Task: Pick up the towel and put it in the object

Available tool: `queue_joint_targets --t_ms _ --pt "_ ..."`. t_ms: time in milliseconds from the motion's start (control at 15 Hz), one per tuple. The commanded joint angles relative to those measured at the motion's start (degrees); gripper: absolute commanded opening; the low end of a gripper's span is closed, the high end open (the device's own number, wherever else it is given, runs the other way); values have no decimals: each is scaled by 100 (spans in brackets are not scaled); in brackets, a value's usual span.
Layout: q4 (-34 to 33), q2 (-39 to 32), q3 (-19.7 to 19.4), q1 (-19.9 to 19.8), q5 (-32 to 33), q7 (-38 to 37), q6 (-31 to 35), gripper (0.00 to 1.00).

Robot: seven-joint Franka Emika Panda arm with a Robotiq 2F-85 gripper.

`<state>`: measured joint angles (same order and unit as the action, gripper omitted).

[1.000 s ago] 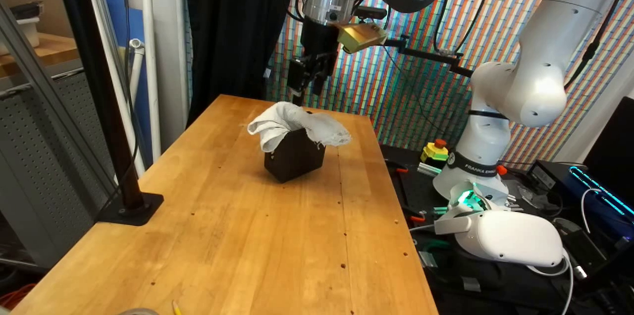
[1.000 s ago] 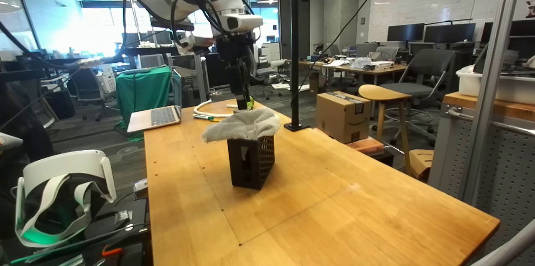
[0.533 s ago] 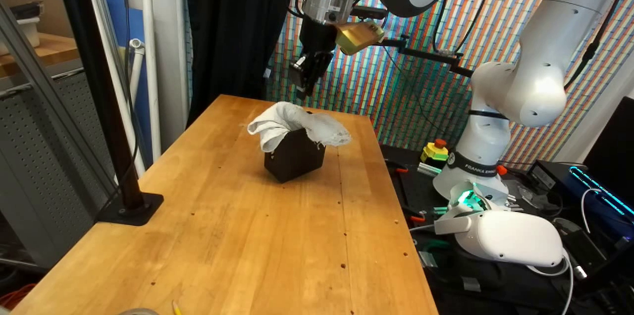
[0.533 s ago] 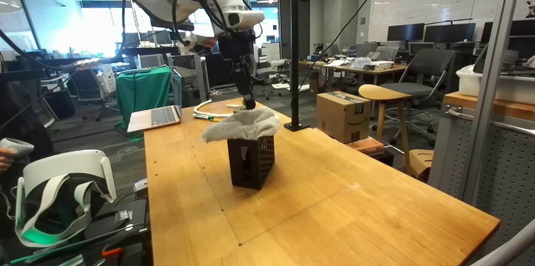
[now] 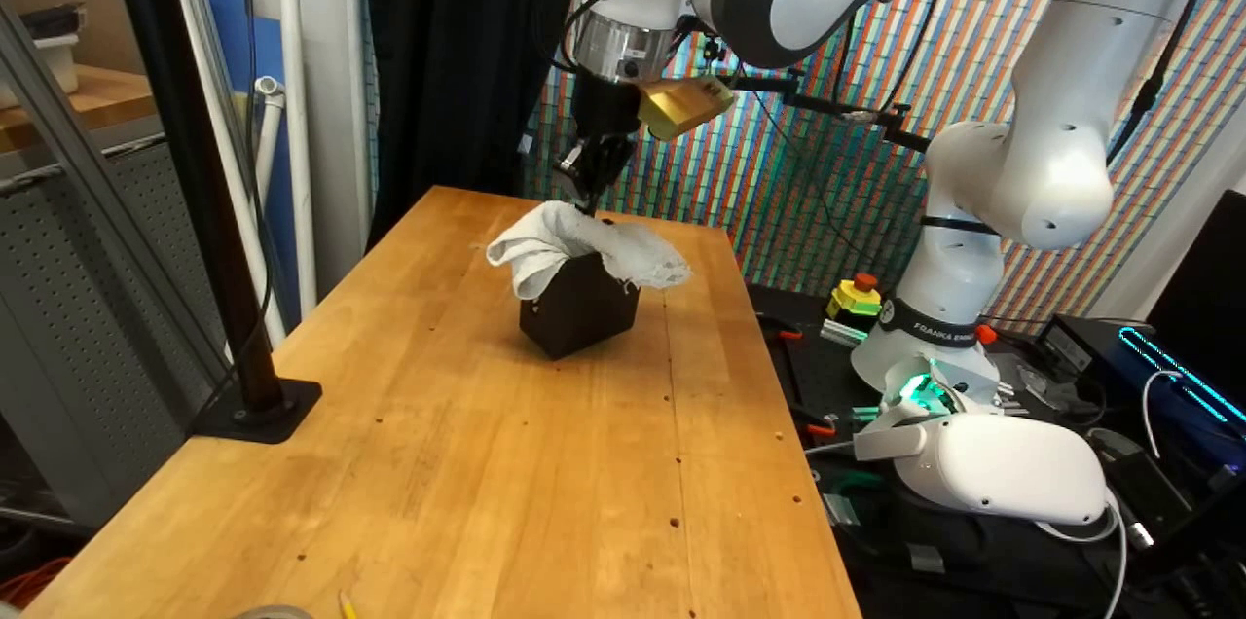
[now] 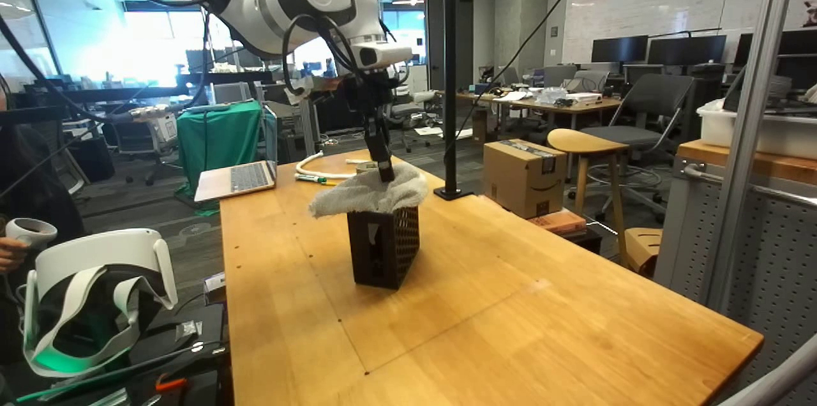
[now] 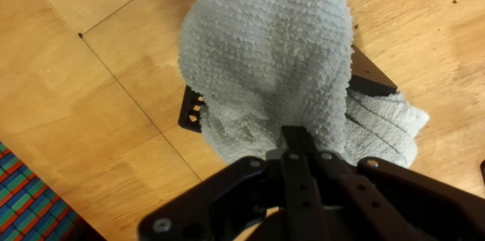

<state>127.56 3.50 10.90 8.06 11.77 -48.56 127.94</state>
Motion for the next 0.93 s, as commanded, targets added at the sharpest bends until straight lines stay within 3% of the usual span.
queue_joint_targets --t_ms 0,867 --pt "-98 -236 -30 36 -412 142 332 4" --pt "-80 -752 -212 -5 -1192 459 304 4"
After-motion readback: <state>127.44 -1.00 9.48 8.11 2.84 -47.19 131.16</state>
